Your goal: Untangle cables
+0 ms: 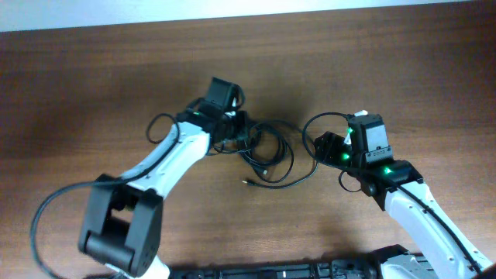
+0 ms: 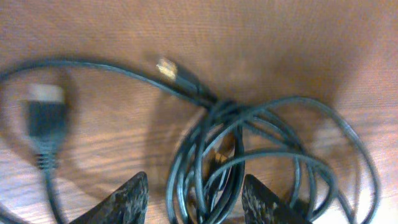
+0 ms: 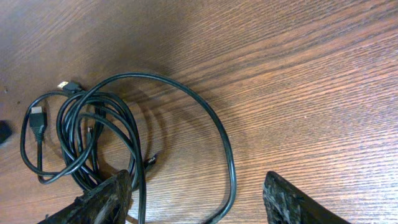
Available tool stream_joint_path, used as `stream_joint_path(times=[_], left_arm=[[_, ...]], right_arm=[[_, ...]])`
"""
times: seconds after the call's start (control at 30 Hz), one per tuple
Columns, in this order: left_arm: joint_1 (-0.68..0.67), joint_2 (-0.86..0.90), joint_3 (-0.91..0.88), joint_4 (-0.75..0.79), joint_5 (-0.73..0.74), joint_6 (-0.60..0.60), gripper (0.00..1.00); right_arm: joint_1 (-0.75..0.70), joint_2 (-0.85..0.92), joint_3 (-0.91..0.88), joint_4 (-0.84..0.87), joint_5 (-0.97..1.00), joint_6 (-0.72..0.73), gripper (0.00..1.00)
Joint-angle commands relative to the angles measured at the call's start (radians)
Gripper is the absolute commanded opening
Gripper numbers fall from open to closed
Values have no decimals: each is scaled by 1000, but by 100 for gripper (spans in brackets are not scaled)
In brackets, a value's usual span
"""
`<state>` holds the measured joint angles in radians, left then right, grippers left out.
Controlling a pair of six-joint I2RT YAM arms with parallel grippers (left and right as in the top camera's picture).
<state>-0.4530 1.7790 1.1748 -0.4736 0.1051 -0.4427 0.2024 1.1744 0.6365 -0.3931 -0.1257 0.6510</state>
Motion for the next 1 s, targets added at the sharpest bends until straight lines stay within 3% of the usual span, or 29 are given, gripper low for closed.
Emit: stream_joint_path(times=[0.0,0.07,0.13,0.17,0.2,0.23,0.4,0.47,0.53,0.57,0.67,0.8,0.83,0.97], left_arm=[[-63,104,4,37,-5,48,52],[-72,140,4,35,-10,48,51],[-69,156,4,29,-44,48,42],[-70,156,4,29,-80,48,19],[-70,156,5,29,-80,48,6],[-70,156,8,27,-79,48,0],[-70,81,153,-102,-79,48,0],[-70,1,154,-108,-80,49,0],[-69,-72,154,-115,-81,56,0],[-70,-114,154,-116,-91,56,0],[-70,-143,154,-142,-155,56,0],[-71,-148,154,-153,-116,56,0],[-71,-167,154,-153,-71,56,0],[-71,-230,154,-160,34,56,0]], right_arm=[[-6,-7,0,-2,0,-8,66],[-6,-7,0,-14,-2,-8,66],[-6,-7,0,-42,-2,-8,66],[-6,-7,0,-42,-2,-8,66],[-6,-7,0,-42,-2,-8,66],[-6,-7,0,-42,-2,-8,66],[-6,-7,0,-59,-45,-8,67],[-6,-7,0,-63,-143,-8,72],[-6,-7,0,-9,-368,-9,78],[-6,-7,0,77,-533,-8,76],[40,-7,0,311,-679,18,61],[192,12,0,436,-340,223,59],[205,35,0,460,-299,256,56],[203,153,0,627,-301,360,55]])
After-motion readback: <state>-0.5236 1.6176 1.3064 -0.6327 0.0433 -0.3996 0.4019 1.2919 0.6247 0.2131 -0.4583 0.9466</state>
